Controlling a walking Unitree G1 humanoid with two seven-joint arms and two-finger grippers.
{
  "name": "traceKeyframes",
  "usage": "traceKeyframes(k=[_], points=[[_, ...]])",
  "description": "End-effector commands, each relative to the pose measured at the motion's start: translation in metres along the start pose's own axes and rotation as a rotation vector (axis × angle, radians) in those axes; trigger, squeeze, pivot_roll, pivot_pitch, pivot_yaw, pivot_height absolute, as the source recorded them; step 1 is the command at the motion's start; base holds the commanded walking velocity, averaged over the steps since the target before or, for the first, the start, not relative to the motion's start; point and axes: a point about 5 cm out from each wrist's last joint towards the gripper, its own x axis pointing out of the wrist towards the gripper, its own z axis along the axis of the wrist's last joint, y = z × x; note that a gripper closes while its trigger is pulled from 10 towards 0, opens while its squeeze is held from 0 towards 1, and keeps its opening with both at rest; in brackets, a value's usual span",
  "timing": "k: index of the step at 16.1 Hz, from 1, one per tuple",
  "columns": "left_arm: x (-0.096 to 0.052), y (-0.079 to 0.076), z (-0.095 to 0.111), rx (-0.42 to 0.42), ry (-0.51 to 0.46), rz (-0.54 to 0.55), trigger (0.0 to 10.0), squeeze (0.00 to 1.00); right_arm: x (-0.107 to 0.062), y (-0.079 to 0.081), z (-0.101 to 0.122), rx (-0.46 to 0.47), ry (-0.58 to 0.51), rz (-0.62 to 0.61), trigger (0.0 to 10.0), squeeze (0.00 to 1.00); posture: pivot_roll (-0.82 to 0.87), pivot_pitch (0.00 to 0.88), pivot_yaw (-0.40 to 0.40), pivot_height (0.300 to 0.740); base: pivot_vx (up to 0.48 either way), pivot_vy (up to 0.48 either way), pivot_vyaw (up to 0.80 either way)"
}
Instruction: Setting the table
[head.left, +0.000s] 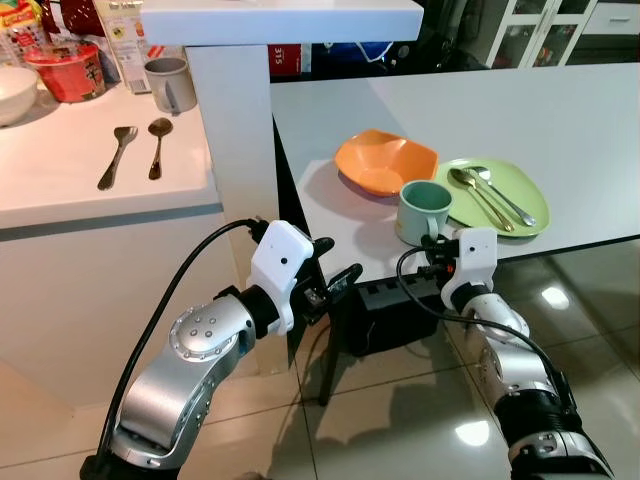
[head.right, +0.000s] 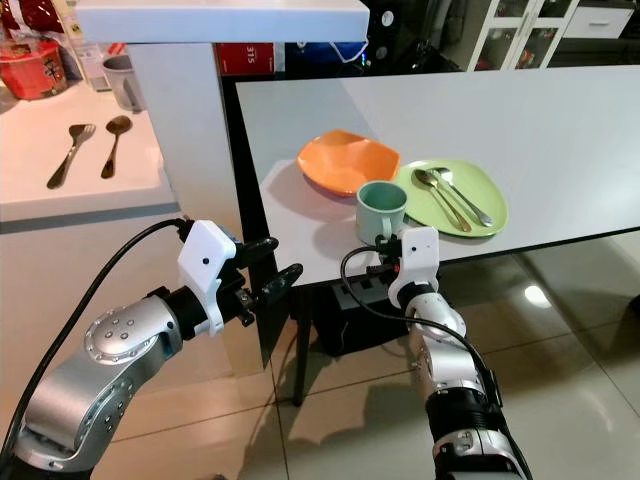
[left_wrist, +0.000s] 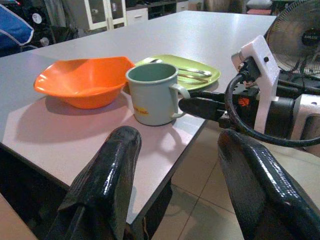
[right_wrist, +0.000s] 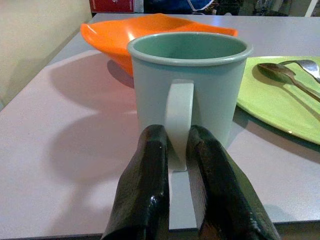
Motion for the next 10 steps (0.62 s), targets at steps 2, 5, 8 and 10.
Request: traceKeyframes(k=[2,5,8,10], points=[[0.0006,-0.0010,0.0067,0.019,-0.016,-0.005,10.0,0.00,0.0040,-0.0006,-0.0001,0.021,-0.002,-0.005,10.0,0.00,0.02,0.052,-0.011,0.740,0.000,0.000,0.00],[0.0007,-0.0005,0.0073,0.023,-0.015,-0.005,10.0,0.00,0.0050,-0.0015,-0.0013,0.033,-0.004,-0.008,10.0,1.00,0.03,0.051,-0.011,0.740,0.000,0.000,0.00],[0.0014,0.0000,0.0078,0.026,-0.017,-0.008,10.0,0.00,0.0053,-0.0025,0.0006,0.049,-0.026,-0.010,10.0,1.00,0.02,0.046,-0.008,0.740,0.000,0.000,0.00],[0.0018,0.0013,0.0083,0.031,-0.018,-0.005,10.0,0.00,0.0044,-0.0042,0.0043,0.041,-0.066,-0.022,10.0,1.00,0.03,0.039,-0.007,0.740,0.000,0.000,0.00]])
